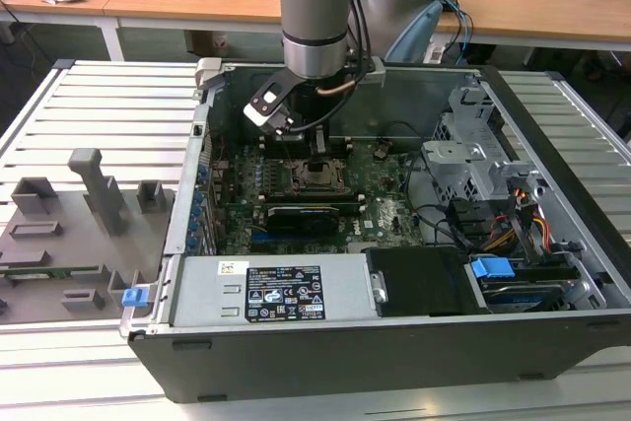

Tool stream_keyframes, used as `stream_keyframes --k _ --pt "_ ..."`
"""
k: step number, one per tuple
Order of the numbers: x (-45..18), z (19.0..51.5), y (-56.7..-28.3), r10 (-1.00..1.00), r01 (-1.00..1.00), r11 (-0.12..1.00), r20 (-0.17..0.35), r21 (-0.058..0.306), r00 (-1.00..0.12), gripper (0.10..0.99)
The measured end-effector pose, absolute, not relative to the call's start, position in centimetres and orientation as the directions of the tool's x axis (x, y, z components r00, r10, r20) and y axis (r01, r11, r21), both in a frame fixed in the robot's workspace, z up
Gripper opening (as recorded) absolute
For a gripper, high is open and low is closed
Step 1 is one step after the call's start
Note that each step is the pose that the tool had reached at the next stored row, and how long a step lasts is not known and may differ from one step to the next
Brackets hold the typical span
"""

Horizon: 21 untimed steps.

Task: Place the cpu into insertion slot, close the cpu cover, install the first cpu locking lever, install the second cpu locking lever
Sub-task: 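Install the first cpu locking lever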

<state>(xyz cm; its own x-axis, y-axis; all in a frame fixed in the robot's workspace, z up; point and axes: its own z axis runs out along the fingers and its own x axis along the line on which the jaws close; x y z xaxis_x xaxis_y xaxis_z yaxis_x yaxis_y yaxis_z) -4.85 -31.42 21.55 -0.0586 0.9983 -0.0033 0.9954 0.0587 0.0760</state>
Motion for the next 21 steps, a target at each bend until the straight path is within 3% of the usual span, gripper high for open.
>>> stream_keyframes --k 21 --pt "-4.8 22.8 -31.4 0.998 0.995 0.059 -0.003 0.076 -0.059 0.106"
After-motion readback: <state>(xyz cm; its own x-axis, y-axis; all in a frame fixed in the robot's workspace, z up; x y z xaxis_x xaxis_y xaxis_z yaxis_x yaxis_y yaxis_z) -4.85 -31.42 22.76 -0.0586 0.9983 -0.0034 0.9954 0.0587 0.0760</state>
